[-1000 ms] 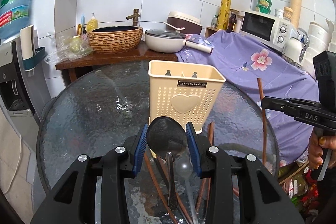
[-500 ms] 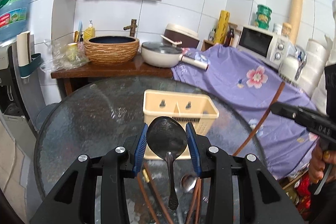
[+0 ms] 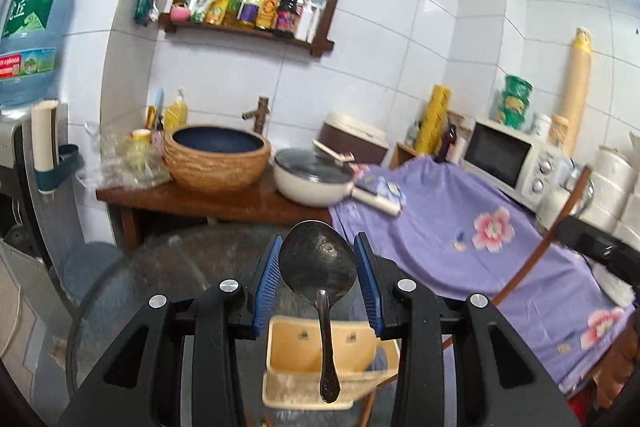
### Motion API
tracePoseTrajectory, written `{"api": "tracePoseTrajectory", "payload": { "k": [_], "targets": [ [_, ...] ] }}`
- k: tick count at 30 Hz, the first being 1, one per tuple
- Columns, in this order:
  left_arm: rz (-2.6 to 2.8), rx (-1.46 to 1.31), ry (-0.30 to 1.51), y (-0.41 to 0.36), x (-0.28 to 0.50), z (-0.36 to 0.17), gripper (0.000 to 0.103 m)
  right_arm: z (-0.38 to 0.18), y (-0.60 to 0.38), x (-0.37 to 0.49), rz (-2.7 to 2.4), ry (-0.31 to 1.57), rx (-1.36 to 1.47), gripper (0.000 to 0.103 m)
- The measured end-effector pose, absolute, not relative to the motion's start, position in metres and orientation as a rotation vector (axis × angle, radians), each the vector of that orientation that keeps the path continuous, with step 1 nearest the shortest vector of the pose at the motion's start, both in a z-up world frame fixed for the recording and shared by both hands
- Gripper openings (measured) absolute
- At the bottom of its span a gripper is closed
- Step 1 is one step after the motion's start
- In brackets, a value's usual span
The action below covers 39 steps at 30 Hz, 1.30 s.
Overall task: Organize utensils
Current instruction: 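Lift the spoon with the left tool while the right tool lifts the chopstick over the holder, then lower the spoon into the cream holder and open the left tool while the right tool drops the chopstick in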
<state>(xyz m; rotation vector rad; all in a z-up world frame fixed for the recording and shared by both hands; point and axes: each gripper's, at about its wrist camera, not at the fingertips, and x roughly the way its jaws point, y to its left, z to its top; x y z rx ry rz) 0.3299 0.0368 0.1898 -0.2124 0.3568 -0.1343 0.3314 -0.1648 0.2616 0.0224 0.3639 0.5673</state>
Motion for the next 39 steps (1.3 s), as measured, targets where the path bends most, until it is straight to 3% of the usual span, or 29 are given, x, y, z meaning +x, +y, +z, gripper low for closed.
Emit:
{"api": "tracePoseTrajectory", "payload": {
  "k": [6, 24, 39],
  "targets": [
    [-0.057, -0.228, 0.288, 0.037, 0.352, 0.188, 0.036, 0.263, -0.158, 0.350, 0.505, 0.321, 0.024, 0.007],
    [-0.033, -0.238, 0.417, 0.042, 0.370, 0.095, 0.036, 0.153, -0.147, 0.388, 0.469, 0.468, 0.050, 0.007],
    [-0.043, -0.175, 0.464, 0.030, 0.370, 0.071, 0.036, 0.131, -0.157, 0.395, 0.461, 0.502, 0.096, 0.007]
  ]
}}
